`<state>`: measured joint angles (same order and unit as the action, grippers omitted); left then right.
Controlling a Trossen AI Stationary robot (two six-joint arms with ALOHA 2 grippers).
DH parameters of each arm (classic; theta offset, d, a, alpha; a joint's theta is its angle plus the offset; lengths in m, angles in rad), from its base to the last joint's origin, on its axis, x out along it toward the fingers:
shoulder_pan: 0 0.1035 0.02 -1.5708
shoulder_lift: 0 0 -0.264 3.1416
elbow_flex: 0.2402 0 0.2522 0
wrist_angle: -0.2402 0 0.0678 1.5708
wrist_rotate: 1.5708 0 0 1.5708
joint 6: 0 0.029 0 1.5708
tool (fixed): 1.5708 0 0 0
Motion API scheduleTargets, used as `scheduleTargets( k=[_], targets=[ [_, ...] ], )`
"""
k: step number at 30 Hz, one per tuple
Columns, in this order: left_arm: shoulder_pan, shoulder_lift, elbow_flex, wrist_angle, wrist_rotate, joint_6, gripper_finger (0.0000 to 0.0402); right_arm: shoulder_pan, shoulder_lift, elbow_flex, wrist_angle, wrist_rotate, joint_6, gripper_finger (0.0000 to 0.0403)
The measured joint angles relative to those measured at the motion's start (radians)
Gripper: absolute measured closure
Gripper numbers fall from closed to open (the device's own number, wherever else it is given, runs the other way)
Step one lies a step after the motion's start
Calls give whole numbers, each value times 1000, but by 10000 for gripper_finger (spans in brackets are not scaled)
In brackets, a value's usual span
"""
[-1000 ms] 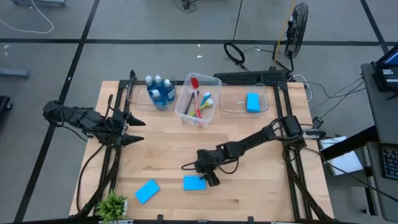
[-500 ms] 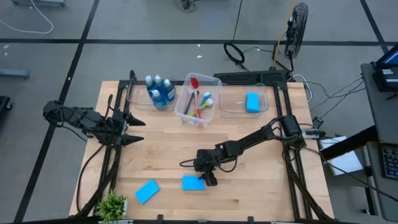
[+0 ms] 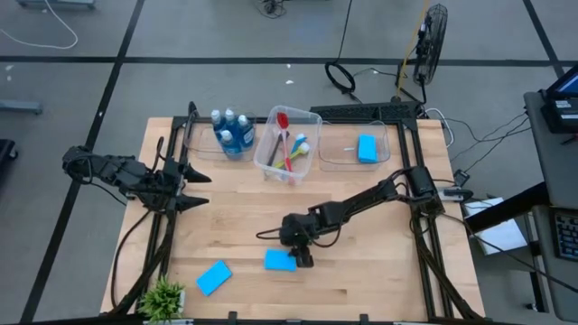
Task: Pick & Place Kitchen Sink Supplies
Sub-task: Put the blue sponge into the right transparent bin
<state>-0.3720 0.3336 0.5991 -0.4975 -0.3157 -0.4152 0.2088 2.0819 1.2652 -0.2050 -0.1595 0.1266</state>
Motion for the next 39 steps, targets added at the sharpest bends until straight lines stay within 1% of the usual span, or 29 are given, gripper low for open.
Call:
scheduleTargets(
  k=[5, 12, 26, 29, 32, 35, 39],
  targets=[
    [0, 0, 0, 0, 0, -2, 52, -13, -1, 0, -77, 1, 11, 250],
    [0, 0, 0, 0, 0, -2, 52, -21, -2, 0, -129, 7, 20, 286],
    [0, 0, 0, 0, 0, -2, 52, -47, -3, -1, -160, -1, 102, 395],
    [0, 0, 0, 0, 0, -1, 52, -53, -14, -2, -187, 12, 120, 398],
    [0, 0, 0, 1, 0, -1, 52, -55, -33, -3, -224, 49, 125, 400],
    [0, 0, 0, 1, -1, 14, 52, -57, -77, -3, -259, 104, 126, 401],
    [0, 0, 0, 1, -1, 17, 52, -65, -148, -7, -279, 126, 127, 402]
  ],
)
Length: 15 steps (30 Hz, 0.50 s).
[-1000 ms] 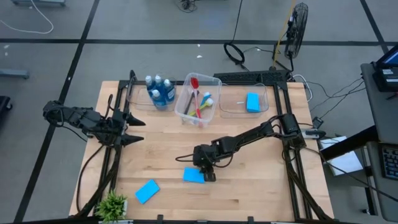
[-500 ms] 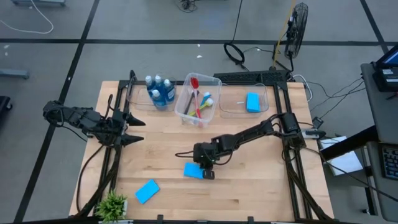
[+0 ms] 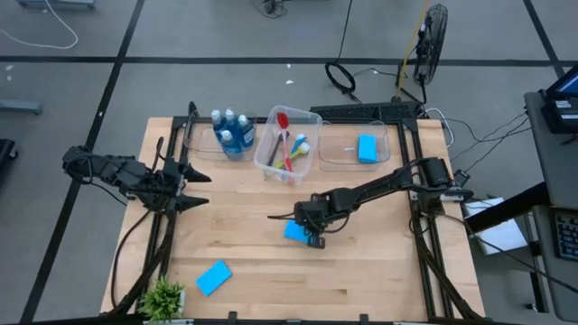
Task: Pick & Place Kitchen Sink Supplies
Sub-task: Put the blue sponge into the right transparent bin
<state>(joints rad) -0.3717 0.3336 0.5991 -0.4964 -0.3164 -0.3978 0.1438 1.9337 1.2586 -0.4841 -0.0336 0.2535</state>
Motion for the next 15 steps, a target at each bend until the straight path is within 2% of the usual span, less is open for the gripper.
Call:
scheduleTargets(
  k=[15],
  targets=[
    [0, 0, 0, 82, 0, 4, 52, -5, -210, 1, 78, 94, 43, 403]
  ],
)
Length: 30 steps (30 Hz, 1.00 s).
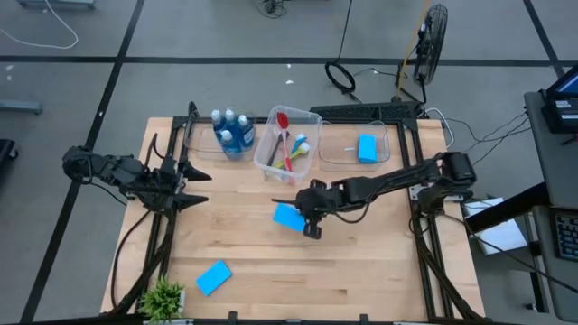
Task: Pick & Place Kitchen Sink Supplies
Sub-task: Put the blue sponge into the right transparent bin
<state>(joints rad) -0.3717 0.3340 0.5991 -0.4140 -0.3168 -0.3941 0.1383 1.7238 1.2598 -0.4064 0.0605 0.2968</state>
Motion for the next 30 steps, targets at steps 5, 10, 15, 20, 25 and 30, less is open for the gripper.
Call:
scheduleTargets(
  k=[5, 10, 15, 20, 25, 30],
  targets=[
    [0, 0, 0, 8, -7, -6, 52, 4, -36, 1, 50, 52, 5, 403],
    [0, 1, 0, 18, -21, -7, 52, 14, -47, 3, 139, 108, -1, 403],
    [0, 28, 0, 45, -53, -11, 52, 28, -49, 3, 171, 131, 2, 403],
    [0, 80, 0, 72, -52, -12, 52, 34, -48, 2, 166, 184, 5, 403],
    [0, 140, 0, 75, -52, -30, 52, 40, -83, 3, 119, 236, 6, 403],
    [0, 192, 0, 75, -52, -34, 52, 52, -150, 2, 27, 329, 20, 403]
  ],
)
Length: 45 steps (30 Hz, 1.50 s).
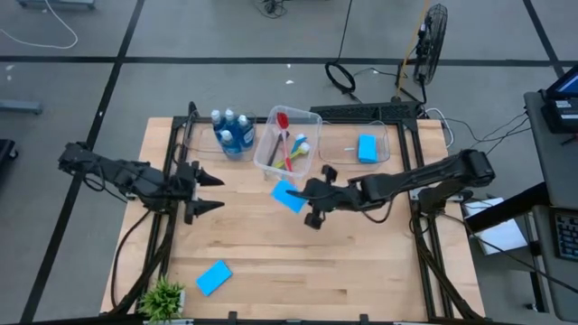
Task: Pick & Place Kitchen Sink Supplies
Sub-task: Put the blue sponge into the right transparent bin
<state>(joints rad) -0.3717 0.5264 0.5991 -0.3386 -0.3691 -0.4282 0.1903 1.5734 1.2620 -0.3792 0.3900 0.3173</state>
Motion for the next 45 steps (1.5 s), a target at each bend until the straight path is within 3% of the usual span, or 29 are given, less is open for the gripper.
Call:
scheduleTargets(
  k=[11, 17, 28, 37, 45],
  targets=[
    [1, 41, 0, 0, -27, 41, 52, -3, -190, 1, -307, 336, 91, 403],
    [1, 41, 0, 5, -47, 59, 52, -98, -259, 1, -451, 429, 86, 403],
    [1, 41, 0, 55, -52, 93, 52, -432, -269, -11, -510, 415, -106, 403],
    [1, 41, 0, 55, -108, 93, 52, -691, -269, -174, -425, 161, -103, 403],
    [1, 41, 0, 54, -112, 77, 52, -812, -270, -307, -364, 35, 3, 403]
  ],
)
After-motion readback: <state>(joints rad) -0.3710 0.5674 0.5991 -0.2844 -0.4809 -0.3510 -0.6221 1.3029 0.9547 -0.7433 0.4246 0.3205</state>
